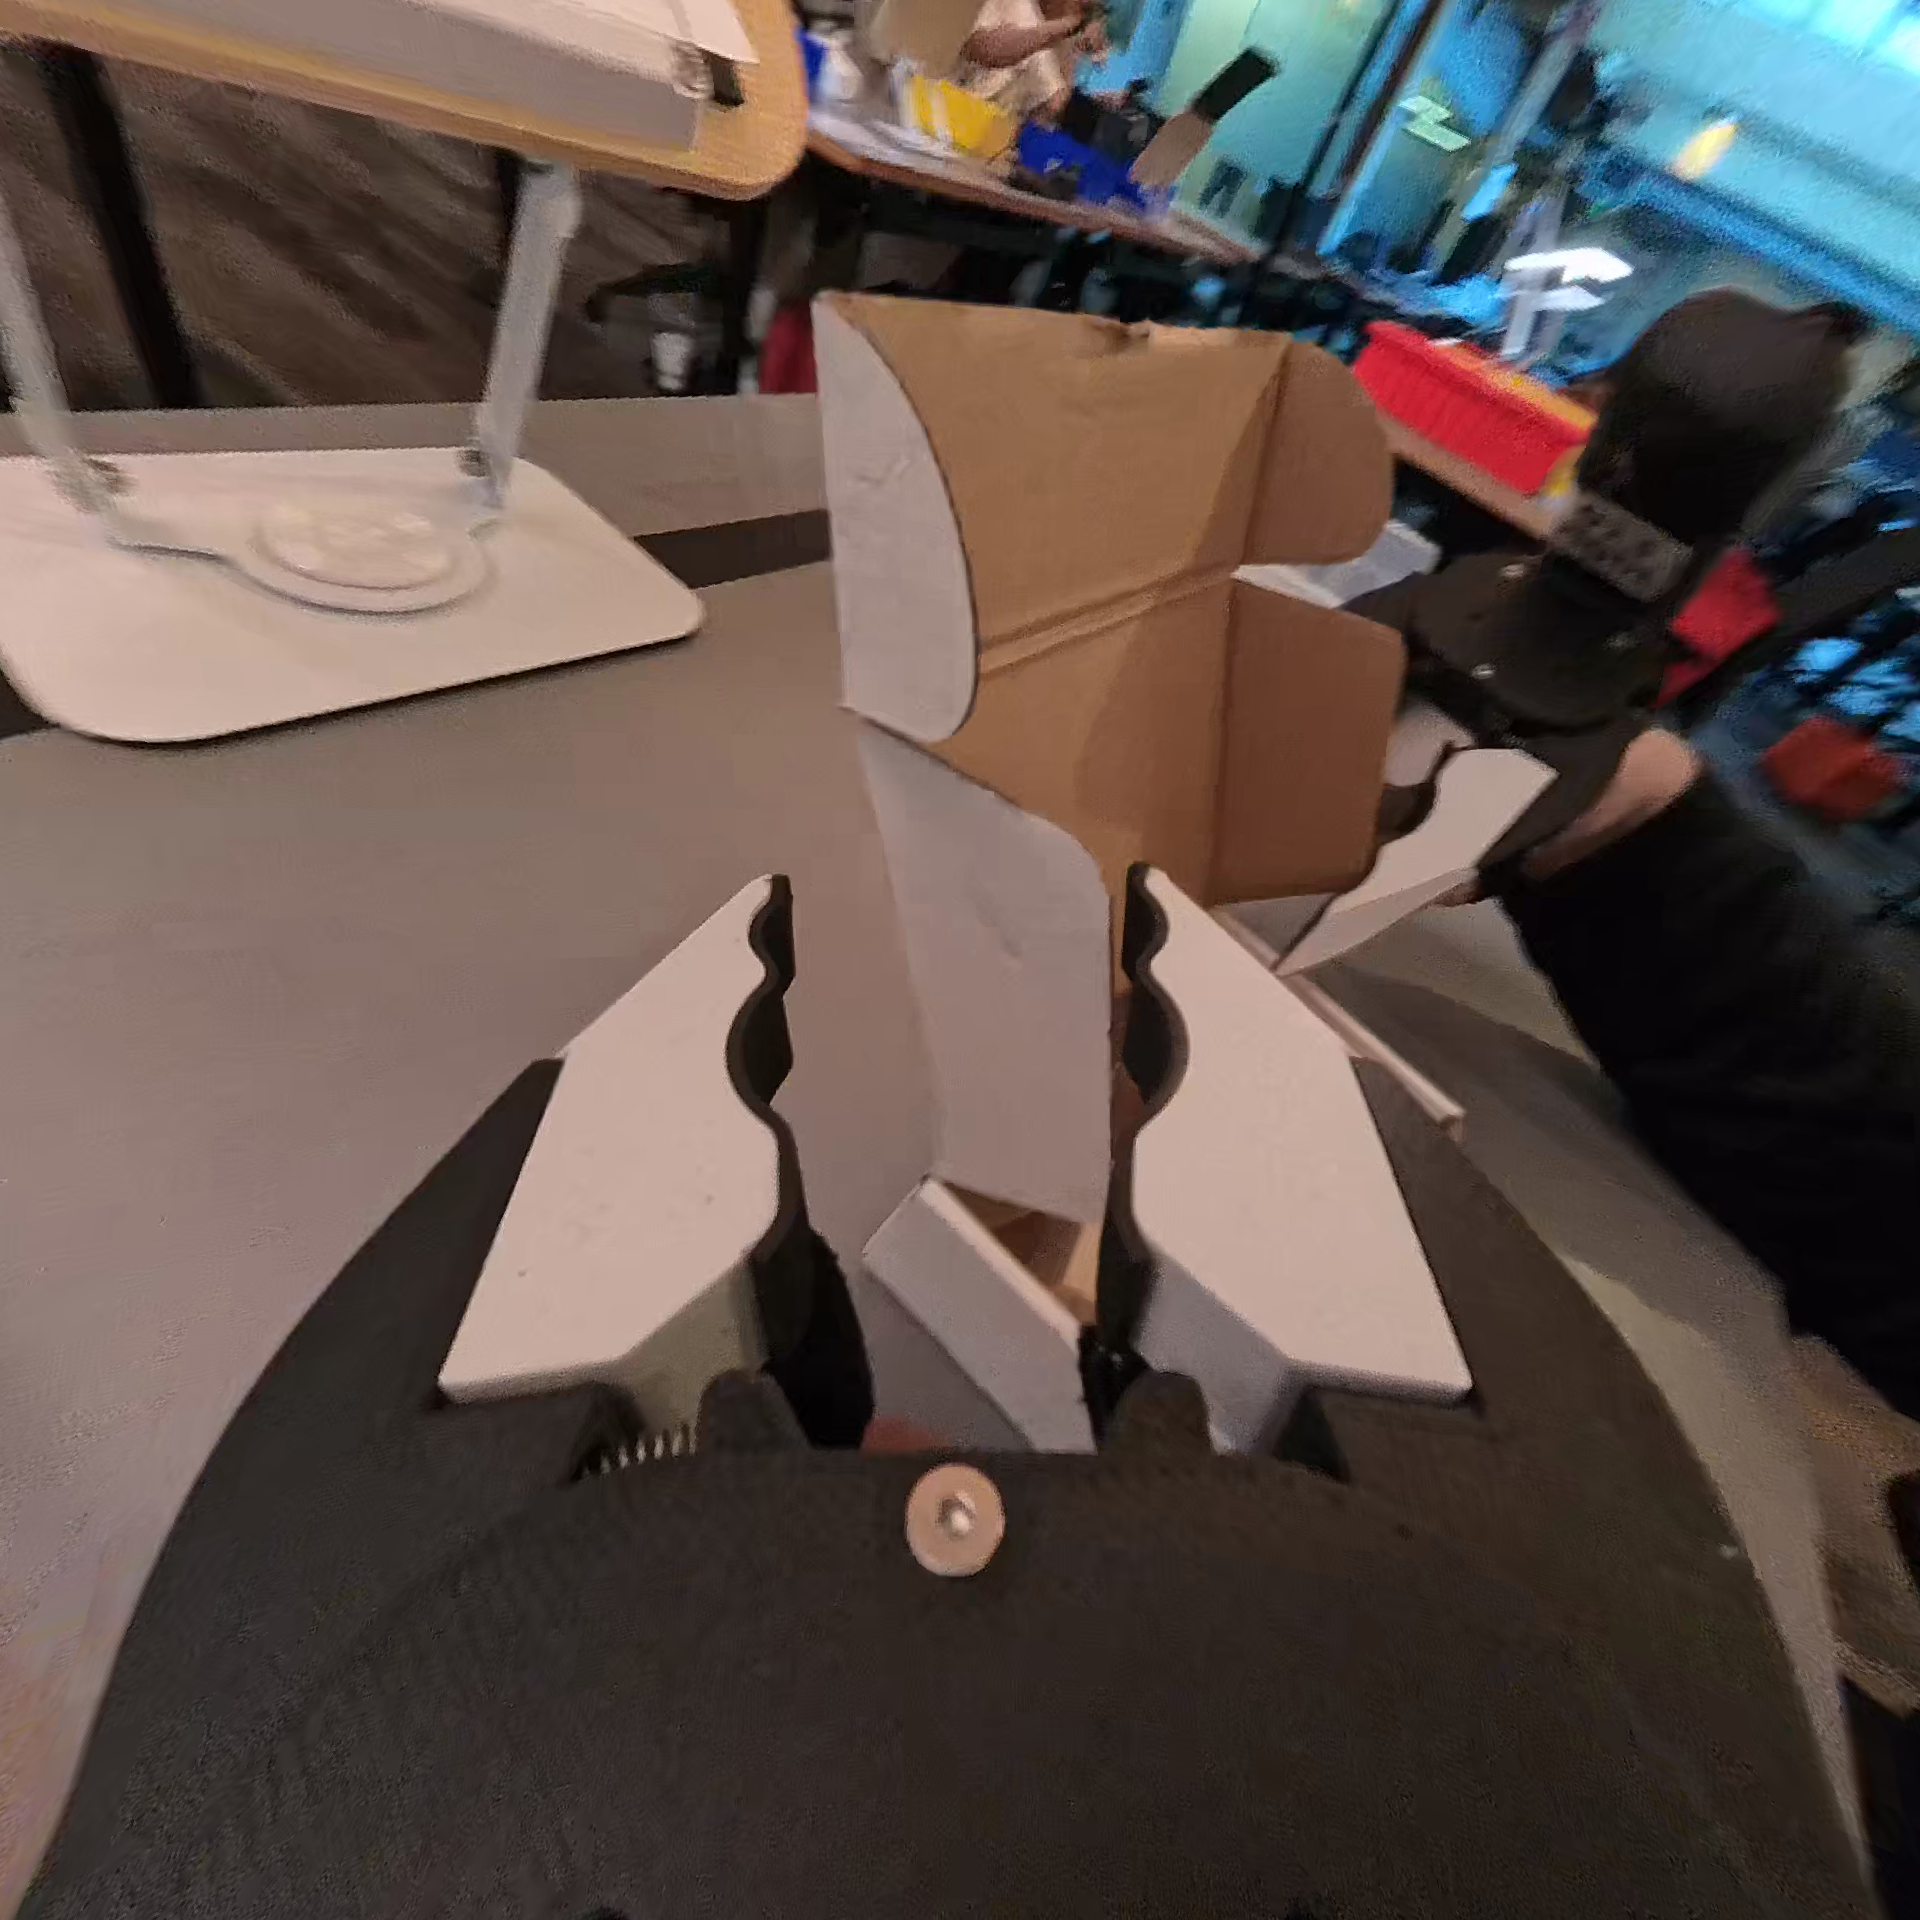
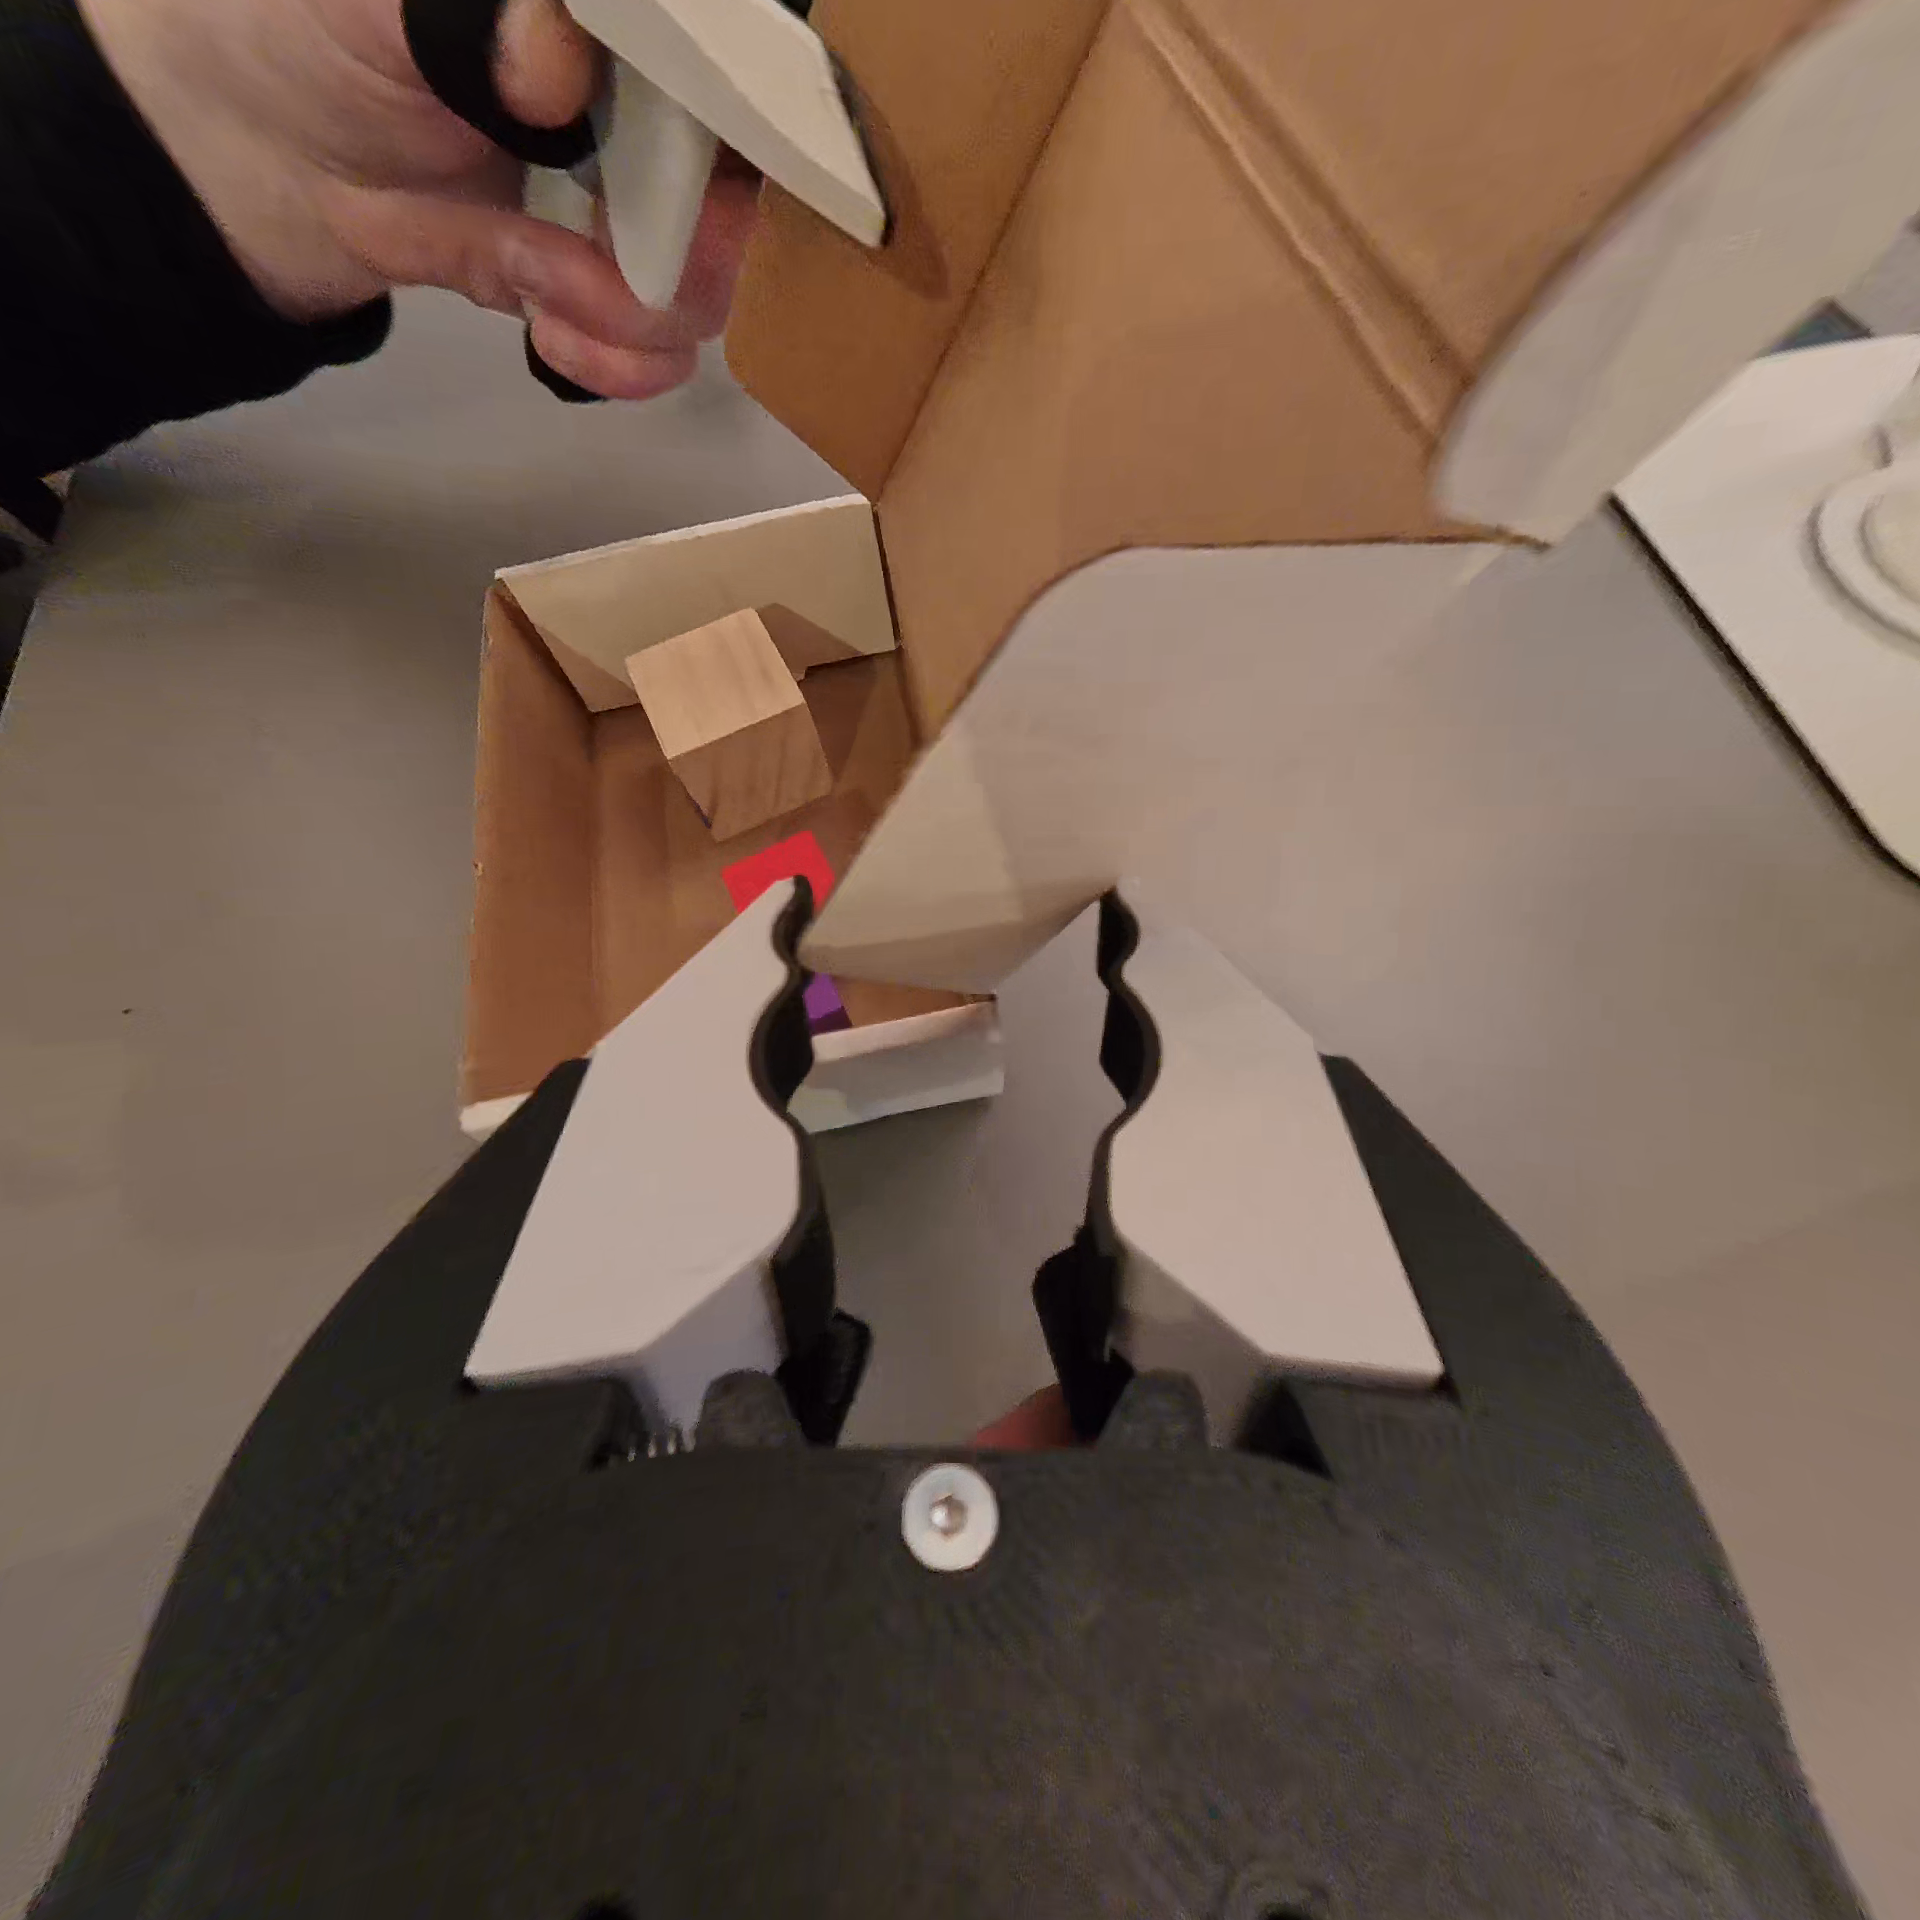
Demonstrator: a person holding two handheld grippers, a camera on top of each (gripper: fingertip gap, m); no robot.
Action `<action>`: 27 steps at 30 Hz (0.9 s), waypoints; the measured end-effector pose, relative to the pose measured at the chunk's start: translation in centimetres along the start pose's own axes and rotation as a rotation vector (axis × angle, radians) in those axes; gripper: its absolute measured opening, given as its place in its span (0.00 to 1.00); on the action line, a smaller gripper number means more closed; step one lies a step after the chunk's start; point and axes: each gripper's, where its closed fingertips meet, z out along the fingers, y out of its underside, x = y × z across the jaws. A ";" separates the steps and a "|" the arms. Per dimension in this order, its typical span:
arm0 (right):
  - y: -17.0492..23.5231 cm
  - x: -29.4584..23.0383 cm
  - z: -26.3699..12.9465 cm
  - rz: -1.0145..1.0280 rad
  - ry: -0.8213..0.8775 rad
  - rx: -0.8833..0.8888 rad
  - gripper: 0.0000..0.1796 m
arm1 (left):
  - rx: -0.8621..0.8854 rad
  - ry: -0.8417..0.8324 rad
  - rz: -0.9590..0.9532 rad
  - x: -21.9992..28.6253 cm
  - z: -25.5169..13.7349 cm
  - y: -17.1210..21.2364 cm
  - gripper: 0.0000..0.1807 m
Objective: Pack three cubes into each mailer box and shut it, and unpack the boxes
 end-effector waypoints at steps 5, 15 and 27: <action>-0.3 -0.7 0.0 -0.130 0.026 -0.007 0.28 | -0.008 0.093 0.025 1.6 0.6 0.4 0.36; 0.4 -3.4 -0.1 -0.219 -0.009 -0.137 0.48 | -0.061 0.029 0.298 5.4 1.1 2.7 0.44; -1.9 -4.4 -3.4 -0.197 -0.088 0.049 0.33 | -0.036 0.276 0.286 7.1 -4.0 1.2 0.41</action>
